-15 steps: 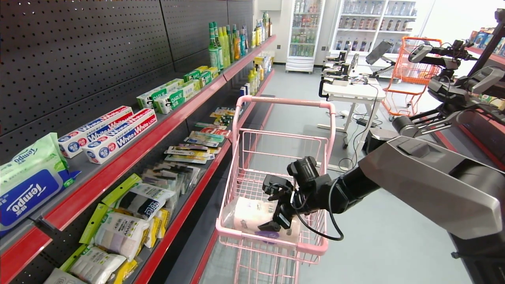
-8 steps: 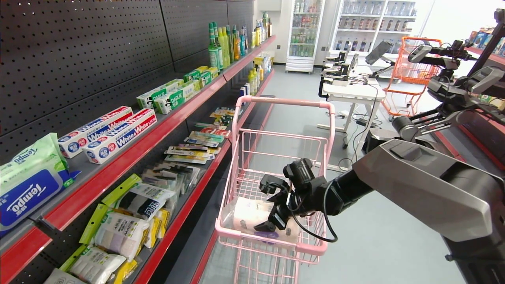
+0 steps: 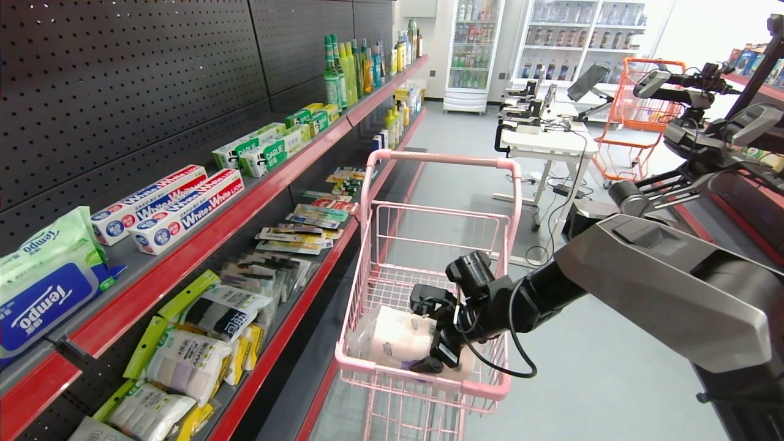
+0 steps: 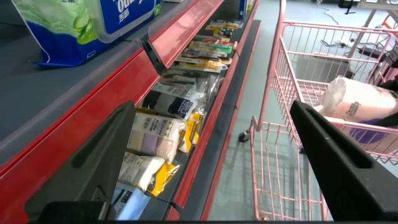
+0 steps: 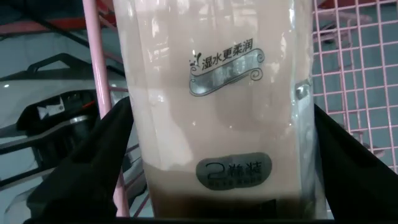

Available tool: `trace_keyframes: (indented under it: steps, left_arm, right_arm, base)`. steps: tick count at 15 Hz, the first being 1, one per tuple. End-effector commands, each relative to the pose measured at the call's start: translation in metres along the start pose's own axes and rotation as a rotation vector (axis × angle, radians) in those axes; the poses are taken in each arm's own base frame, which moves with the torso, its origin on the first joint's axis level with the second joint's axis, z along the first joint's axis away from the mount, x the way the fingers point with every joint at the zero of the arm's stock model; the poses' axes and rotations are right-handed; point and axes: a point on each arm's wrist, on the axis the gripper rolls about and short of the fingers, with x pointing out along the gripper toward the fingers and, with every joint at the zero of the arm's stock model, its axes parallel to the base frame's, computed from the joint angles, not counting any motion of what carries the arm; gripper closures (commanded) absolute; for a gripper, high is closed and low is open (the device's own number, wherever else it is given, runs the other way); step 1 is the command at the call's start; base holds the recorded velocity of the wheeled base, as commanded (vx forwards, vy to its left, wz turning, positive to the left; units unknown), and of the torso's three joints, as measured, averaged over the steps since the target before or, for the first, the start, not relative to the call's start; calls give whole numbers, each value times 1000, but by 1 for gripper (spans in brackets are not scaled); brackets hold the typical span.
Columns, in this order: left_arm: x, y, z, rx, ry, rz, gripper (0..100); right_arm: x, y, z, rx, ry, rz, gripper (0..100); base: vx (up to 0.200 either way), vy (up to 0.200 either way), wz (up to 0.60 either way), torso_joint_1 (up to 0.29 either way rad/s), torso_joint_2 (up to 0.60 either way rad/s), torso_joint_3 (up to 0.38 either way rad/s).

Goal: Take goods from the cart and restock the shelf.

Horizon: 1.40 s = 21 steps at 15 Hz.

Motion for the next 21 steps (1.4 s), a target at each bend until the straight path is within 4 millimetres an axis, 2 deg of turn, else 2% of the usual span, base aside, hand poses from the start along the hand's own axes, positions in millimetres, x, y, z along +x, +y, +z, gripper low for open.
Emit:
trace_keyframes:
  steps: [1,6,12,21]
  left_arm:
    - [0,0,0,0,1,0,0]
    - [0,0,0,0,1,2,0]
    - [0,0,0,0,1,0,0]
    - [0,0,0,0,1,0,0]
  right_arm:
    - [-3,-6,6,10,14,8,0]
    - [0,-9,9,23,19,15,0]
    - [-2,-7,1,67,83,62,0]
    - [-17,-4,1,97,174,128,0]
  base:
    - [0,0,0,0,0,0]
    - [0,0,0,0,0,0]
    - [0,0,0,0,0,0]
    - [0,0,0,0,0,0]
